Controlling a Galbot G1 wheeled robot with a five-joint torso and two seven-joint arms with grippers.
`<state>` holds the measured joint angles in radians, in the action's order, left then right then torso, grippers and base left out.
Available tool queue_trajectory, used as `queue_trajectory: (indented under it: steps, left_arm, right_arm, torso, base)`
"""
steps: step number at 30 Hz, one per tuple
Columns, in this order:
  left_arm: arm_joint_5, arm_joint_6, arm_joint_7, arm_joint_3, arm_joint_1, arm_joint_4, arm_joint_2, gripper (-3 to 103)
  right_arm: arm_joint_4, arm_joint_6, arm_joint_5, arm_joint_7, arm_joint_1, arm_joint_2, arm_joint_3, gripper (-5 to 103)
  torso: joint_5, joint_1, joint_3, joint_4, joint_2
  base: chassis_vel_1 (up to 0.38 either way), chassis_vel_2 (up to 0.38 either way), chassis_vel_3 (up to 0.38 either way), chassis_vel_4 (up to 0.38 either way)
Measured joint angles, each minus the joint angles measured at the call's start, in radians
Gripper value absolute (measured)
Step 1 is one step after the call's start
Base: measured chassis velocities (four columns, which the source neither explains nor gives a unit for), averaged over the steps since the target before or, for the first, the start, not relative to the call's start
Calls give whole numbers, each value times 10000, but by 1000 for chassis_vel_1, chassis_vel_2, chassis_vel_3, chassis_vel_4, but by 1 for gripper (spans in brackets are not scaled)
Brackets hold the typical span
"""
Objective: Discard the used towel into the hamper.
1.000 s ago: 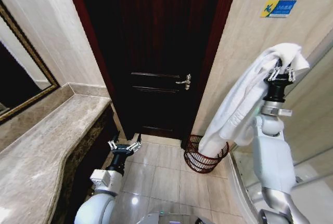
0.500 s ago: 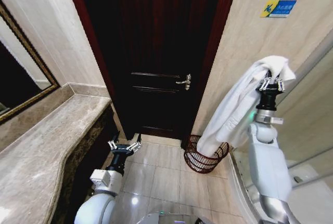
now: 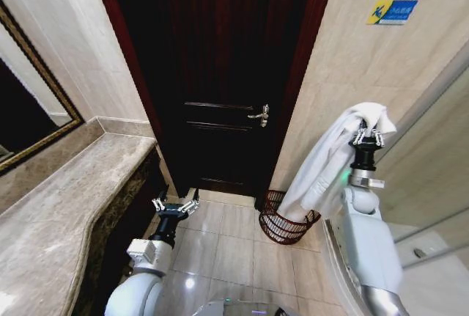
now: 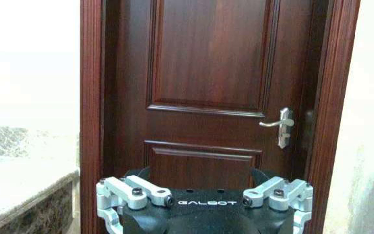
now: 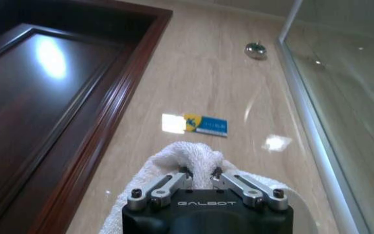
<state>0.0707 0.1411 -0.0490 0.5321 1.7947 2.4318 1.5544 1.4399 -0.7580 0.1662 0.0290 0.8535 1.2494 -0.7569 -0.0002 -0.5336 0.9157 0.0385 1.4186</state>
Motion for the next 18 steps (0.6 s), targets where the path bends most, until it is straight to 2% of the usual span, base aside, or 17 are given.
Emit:
queue_trajectory:
  steps: [13,18]
  left_arm:
    - [0,0,0,0,0,0,-1,100]
    - [0,0,0,0,0,0,0,100]
  right_arm:
    - [-1129,-636,-200,158,-21,69,68,11]
    - [-1452,-646,-250,200,-29,64,59,11]
  torso:
    - [1,0,0,0,0]
    - [1,0,0,0,1]
  base:
    - [0,0,0,0]
    - [0,0,0,0]
